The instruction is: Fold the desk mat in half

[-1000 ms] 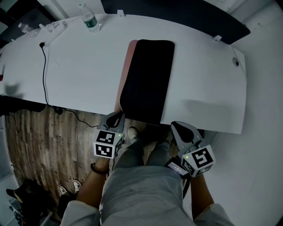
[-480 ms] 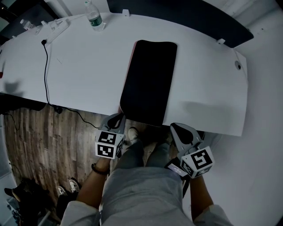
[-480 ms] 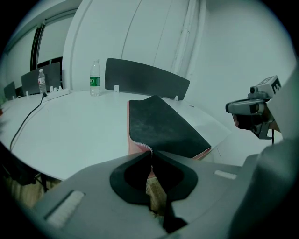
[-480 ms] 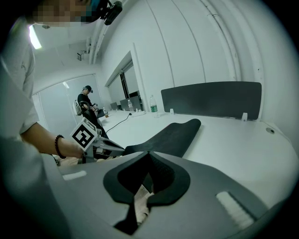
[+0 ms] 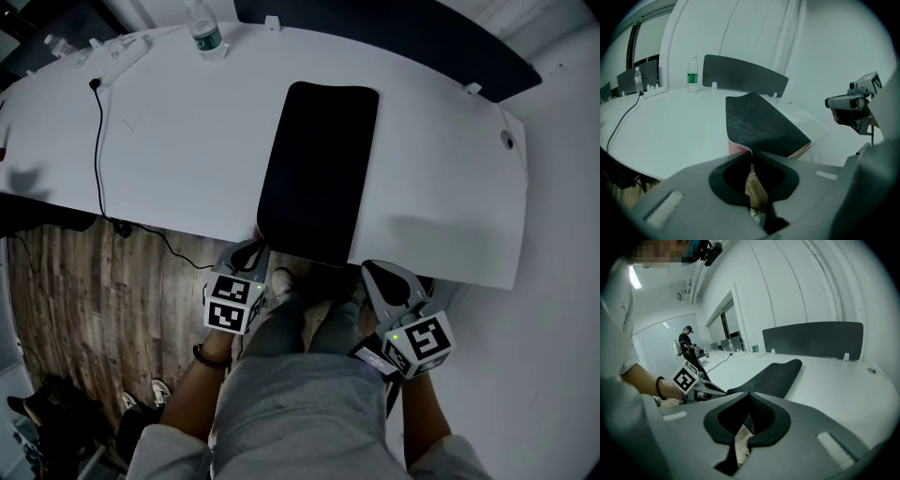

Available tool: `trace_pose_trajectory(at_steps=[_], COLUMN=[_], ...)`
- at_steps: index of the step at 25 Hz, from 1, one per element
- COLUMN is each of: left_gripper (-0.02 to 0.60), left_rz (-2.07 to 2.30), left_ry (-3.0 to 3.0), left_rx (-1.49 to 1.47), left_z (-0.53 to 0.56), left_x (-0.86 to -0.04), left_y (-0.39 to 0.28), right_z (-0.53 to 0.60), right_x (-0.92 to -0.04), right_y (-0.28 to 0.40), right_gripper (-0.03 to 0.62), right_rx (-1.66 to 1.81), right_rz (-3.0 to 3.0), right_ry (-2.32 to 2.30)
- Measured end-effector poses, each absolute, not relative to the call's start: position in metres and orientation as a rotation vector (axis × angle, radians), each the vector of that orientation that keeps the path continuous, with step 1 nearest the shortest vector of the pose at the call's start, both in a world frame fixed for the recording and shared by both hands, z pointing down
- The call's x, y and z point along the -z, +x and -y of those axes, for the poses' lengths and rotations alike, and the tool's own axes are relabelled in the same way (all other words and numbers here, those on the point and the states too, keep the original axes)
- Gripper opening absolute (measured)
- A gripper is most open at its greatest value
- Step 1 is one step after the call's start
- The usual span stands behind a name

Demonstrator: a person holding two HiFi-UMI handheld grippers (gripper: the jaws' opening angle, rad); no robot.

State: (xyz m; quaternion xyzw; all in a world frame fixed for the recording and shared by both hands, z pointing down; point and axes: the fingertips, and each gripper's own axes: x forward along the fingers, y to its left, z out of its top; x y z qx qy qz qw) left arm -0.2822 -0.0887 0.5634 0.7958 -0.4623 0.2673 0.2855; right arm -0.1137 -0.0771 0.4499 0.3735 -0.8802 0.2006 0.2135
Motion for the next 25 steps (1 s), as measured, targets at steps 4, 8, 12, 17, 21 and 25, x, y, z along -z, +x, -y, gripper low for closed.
trace_pose_trajectory(at_steps=[4, 8, 12, 17, 21, 25], left_gripper=[0.06, 0.064, 0.111, 0.127, 0.091, 0.058], left_rz=[1.248, 1.258, 1.242, 1.245, 1.28, 1.29], left_ry=[2.105, 2.066, 2.034, 2.062, 2.105, 2.146], left_rx=[-0.769, -0.789, -0.784, -0.742, -0.693, -0.667], left_z=[0.08, 0.075, 0.07, 0.068, 0.076, 0.078], left_x=[-0.576, -0.588, -0.592, -0.574, -0.553, -0.536], left_y=[-0.287, -0.295, -0.298, -0.297, -0.295, -0.284], right_z=[0.075, 0.074, 0.073, 0.072, 0.073, 0.066], right_x=[-0.453, -0.453, -0.454, -0.451, -0.448, -0.451], right_y=[-0.113, -0.114, -0.116, -0.119, -0.119, -0.107], right_gripper=[0.006, 0.006, 0.006, 0.006, 0.006, 0.006], right_rx=[-0.561, -0.557, -0.549, -0.537, -0.52, -0.534], right_rz=[2.443, 2.437, 2.441, 2.435, 2.439, 2.43], right_ry=[1.034, 1.024, 1.022, 1.024, 1.026, 1.033])
